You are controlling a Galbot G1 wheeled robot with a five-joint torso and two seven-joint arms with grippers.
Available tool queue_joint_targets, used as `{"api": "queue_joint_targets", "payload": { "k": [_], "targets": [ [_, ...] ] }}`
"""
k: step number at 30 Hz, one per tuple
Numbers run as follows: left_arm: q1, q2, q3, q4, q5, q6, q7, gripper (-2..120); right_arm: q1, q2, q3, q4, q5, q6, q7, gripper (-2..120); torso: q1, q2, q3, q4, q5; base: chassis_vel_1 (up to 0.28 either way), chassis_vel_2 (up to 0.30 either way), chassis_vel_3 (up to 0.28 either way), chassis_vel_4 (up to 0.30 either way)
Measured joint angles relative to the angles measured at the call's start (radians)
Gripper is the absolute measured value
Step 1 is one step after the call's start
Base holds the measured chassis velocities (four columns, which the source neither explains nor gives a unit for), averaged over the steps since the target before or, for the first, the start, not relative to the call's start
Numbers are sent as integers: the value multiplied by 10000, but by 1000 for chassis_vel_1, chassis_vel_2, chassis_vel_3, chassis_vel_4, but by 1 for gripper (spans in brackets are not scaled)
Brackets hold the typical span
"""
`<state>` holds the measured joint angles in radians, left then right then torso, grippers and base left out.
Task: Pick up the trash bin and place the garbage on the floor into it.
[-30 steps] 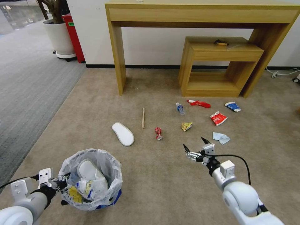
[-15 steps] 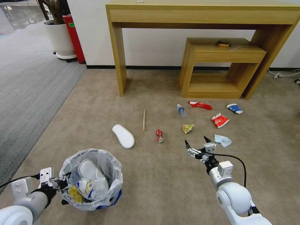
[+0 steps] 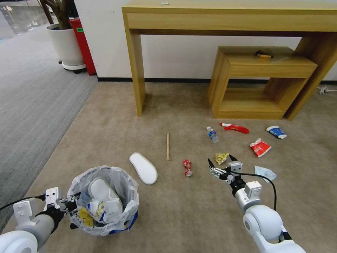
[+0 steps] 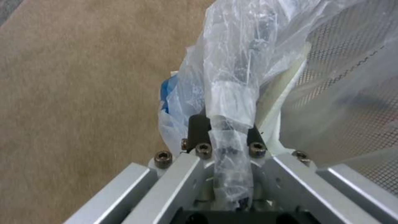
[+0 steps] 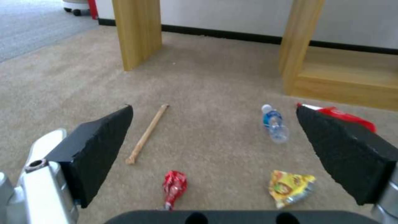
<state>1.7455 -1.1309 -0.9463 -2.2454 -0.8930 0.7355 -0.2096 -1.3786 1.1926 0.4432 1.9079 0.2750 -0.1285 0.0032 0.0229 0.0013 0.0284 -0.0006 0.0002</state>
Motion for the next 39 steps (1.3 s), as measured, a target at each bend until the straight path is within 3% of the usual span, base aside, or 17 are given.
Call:
{"api": "queue_joint_targets", "payload": {
  "k": [13,21,24,30,39],
  "targets": [
    [1,-35,13,-90,34,0,-23,0,56,-54,-98,-161,-26,-80,-32,100,0,1,0,-3,-4,-103,205,100,-210],
    [-23,-96,-174,174,49,-1,-26,0,508,-420,-726,-699,268,-214,-921,100,2,0,2,-2,1,-93,144,87,-127],
    [59,-88,-265,219,39,-2,-19,0,1149,-702,-1399,-1354,724,-601,-1638,100,0,1,-1,-1,-3,0,0,0,0],
    [87,-80,-361,259,43,-2,-31,0,2132,-835,-2621,-2361,1284,-1216,-1995,100,-1,0,-1,-3,0,0,0,0,0],
    [78,-106,-661,667,-80,-2,147,0,3722,83,-4640,-4403,1894,-1844,-2289,100,-1,0,0,-3,-2,0,0,0,0]
  ]
}}
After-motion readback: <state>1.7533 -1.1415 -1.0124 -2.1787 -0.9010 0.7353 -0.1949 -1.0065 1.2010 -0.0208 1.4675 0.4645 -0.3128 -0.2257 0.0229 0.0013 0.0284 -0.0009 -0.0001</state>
